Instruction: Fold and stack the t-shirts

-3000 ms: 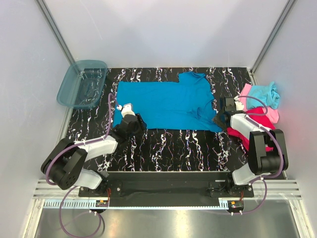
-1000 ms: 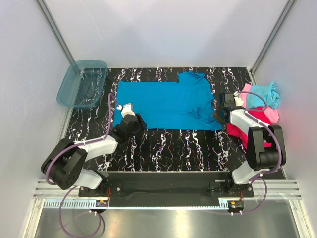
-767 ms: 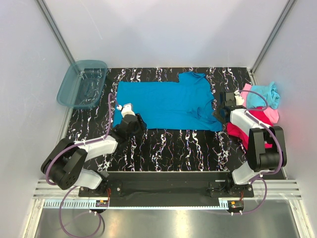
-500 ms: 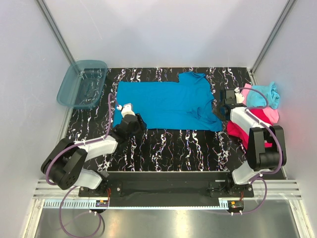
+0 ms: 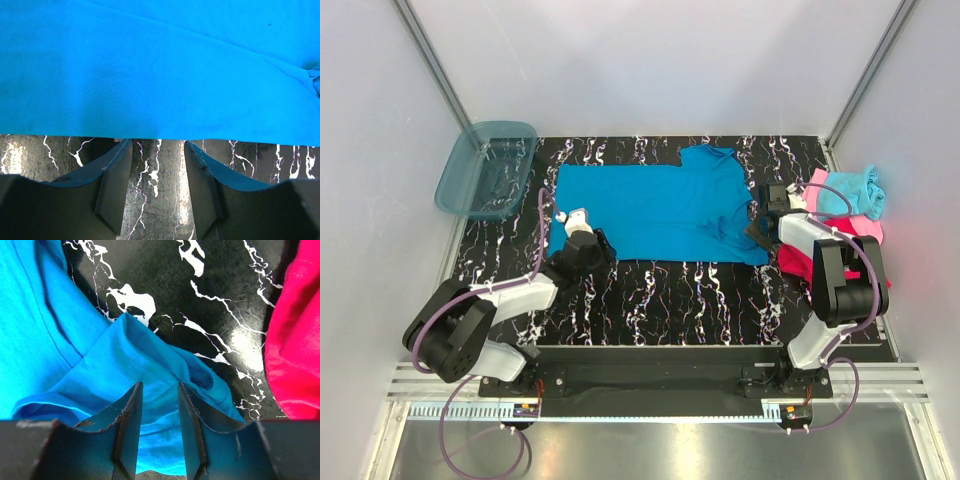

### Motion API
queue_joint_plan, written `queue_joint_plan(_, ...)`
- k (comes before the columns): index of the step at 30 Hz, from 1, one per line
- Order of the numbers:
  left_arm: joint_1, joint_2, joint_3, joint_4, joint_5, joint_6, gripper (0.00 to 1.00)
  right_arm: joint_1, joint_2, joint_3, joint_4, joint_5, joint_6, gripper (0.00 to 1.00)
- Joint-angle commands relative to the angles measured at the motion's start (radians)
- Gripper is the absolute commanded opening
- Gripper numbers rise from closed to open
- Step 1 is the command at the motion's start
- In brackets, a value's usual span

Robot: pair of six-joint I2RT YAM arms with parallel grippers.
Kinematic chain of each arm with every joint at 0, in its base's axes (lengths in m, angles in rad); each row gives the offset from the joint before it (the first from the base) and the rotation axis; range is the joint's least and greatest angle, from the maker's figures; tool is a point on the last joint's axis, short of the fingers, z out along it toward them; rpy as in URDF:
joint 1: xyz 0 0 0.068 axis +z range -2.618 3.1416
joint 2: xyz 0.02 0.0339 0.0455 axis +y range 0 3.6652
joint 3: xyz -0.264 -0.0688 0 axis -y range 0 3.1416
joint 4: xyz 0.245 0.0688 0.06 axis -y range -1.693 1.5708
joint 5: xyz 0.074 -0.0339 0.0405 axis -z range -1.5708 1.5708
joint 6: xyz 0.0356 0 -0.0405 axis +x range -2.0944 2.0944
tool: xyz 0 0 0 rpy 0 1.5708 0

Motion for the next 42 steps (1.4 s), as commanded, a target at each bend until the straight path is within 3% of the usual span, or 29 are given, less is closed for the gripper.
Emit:
queue_joint_plan(1, -0.003, -0.028, -0.004, 0.071, -0.013, 0.016, 0.5, -0.004, -0.044, 0.003, 0.027, 0.019, 0.008, 0.41)
queue_joint_plan(26, -0.003, -0.028, -0.002, 0.076, -0.004, 0.012, 0.5, -0.002, -0.138, -0.102, 0.021, 0.034, -0.001, 0.41)
queue_joint_plan(42, -0.003, -0.042, -0.008, 0.073, -0.01, 0.013, 0.5, -0.004, -0.045, -0.076, 0.058, 0.029, 0.008, 0.39)
